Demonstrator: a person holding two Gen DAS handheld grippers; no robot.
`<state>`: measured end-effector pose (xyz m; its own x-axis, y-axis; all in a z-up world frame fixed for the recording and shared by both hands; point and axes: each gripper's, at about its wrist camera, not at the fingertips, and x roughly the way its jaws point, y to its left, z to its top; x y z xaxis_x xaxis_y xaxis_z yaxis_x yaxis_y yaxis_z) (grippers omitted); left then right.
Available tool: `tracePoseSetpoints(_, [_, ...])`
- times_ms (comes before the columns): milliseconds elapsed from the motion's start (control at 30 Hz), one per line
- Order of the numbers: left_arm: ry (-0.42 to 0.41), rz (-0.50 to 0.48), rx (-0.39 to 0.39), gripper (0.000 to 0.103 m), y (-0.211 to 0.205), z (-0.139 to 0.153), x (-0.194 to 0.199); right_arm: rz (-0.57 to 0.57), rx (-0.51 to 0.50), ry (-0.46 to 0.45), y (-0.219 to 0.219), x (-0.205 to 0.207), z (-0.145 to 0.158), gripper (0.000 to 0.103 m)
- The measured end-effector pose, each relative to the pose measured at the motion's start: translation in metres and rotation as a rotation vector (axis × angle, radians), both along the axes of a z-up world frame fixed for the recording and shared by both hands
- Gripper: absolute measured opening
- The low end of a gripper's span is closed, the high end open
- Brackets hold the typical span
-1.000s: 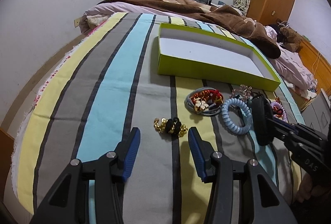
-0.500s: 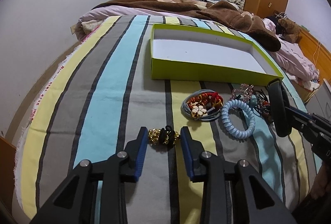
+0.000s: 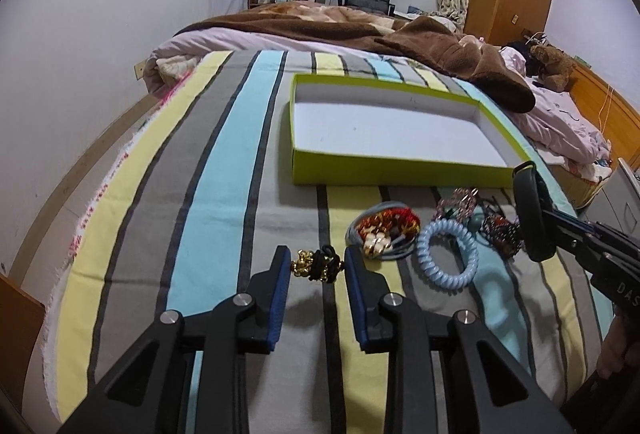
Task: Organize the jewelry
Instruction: 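Carry brooch and black band into the green box and open both tools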
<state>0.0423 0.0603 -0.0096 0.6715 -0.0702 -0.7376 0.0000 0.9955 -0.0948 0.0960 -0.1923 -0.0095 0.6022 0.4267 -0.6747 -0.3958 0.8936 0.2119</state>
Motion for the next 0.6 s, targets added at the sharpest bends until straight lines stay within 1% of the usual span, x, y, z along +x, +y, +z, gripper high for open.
tracePoseSetpoints(100, [-0.015,-0.012,-0.022,0.029,0.0,0.009,0.006,-0.012,-0.007,-0.008,-0.002,0.007,0.006,0.013])
tracePoseSetpoints(267, [-0.049,-0.039,-0.032,0.029,-0.003,0.026,0.024,-0.039,-0.021,-0.02,-0.008,0.025,0.019,0.013])
tracePoseSetpoints(467, [-0.064,-0.058,-0.052,0.029,-0.004,0.038,0.059,-0.079,-0.072,-0.024,-0.014,0.059,0.03,0.013])
tracePoseSetpoints(600, [-0.056,-0.069,-0.076,0.029,-0.005,0.037,0.088,-0.106,-0.107,-0.009,-0.016,0.086,0.029,0.013])
